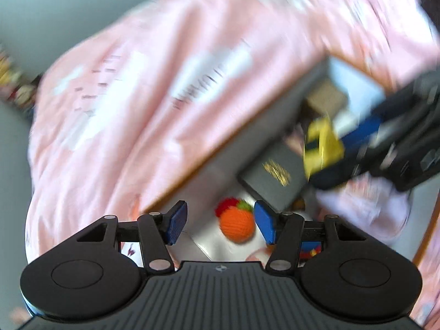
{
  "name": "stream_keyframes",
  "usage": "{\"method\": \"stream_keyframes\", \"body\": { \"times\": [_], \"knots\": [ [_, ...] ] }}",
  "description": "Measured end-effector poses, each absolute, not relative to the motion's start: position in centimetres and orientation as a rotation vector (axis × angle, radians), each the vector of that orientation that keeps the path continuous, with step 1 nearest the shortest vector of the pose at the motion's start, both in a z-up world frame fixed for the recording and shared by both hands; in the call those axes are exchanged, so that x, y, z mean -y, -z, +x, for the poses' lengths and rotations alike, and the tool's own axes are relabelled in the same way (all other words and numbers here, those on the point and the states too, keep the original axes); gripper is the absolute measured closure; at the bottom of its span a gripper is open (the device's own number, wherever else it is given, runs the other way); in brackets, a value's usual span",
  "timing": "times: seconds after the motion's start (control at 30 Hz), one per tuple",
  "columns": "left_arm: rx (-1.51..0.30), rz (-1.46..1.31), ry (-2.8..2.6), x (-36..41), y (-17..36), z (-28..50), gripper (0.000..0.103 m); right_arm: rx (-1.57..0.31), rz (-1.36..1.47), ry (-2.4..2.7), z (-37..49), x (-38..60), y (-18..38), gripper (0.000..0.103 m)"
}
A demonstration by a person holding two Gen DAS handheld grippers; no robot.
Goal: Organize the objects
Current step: 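Lower the fruit and tape measure into the box and open both grippers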
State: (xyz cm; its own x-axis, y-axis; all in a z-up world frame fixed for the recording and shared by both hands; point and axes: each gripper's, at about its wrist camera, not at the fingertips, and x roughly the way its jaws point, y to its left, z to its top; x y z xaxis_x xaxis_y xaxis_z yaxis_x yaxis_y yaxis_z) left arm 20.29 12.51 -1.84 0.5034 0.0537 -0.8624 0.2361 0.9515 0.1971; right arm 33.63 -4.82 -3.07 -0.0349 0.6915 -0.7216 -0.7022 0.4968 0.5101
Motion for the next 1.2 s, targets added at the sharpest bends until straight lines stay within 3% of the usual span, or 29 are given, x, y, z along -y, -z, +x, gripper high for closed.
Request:
{"method": "stream_keyframes", "body": {
  "times": [0.17,0.37,0.53,0.87,1.2],
  "knots": [
    [-0.904,0.043,-0.008,-16.9,-0.7,16.4,0.037,-1.191,0.016,-1.181,32.7,2.0,3.1,0.050],
    [-0.821,-0.127,-0.117,-17.8,-1.8,23.7,0.035,-1.273,0.013,-1.246,31.2,-2.4,4.4,0.050],
    [-0.824,-0.230,-0.142,-19.6,-0.6,22.7,0.035,-1.322,0.039,-1.248,30.9,-4.6,6.0,0.050],
    [-0.842,-0.272,-0.138,-19.9,1.3,22.1,0.035,-1.381,0.025,-1.172,30.9,-6.2,8.7,0.048],
    [-0.826,-0.247,-0.161,-18.7,0.5,20.7,0.033,-1.313,-0.004,-1.167,30.6,-4.9,6.6,0.045]
  ]
}}
